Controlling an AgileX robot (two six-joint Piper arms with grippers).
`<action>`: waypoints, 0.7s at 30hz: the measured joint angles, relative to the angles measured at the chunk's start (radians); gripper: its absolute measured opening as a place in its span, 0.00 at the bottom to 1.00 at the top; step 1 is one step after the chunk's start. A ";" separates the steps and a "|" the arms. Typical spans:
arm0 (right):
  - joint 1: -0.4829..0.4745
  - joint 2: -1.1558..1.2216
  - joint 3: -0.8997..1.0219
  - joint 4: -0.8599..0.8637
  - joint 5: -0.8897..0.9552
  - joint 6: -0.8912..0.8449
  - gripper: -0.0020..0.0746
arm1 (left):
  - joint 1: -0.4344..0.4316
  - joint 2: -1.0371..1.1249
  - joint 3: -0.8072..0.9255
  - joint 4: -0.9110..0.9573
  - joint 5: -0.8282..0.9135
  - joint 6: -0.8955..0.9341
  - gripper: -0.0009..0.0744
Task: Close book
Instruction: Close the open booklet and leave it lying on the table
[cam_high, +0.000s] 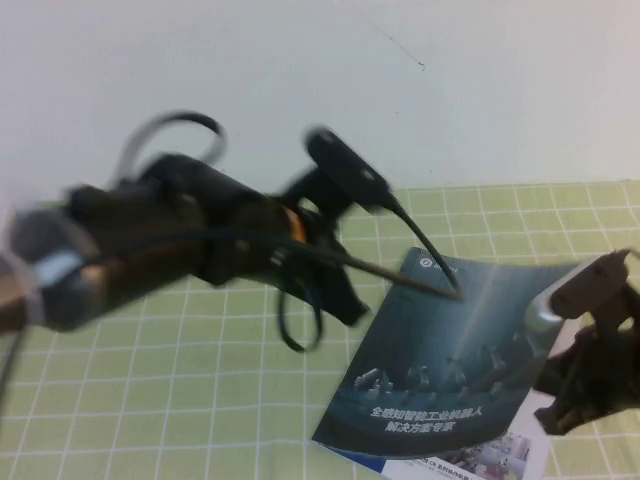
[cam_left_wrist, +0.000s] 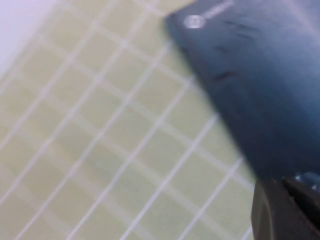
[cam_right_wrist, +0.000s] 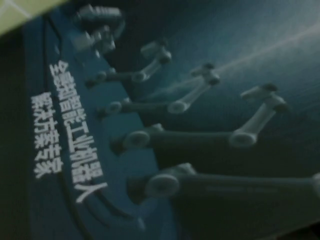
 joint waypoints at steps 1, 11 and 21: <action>0.000 -0.055 -0.003 -0.025 0.000 0.000 0.02 | 0.020 -0.030 0.000 0.014 0.026 -0.025 0.01; 0.000 -0.538 -0.003 -0.257 0.065 0.024 0.02 | 0.253 -0.425 0.021 0.132 0.265 -0.180 0.01; 0.000 -0.885 0.004 -0.329 0.233 0.230 0.02 | 0.279 -0.950 0.355 0.092 0.122 -0.187 0.01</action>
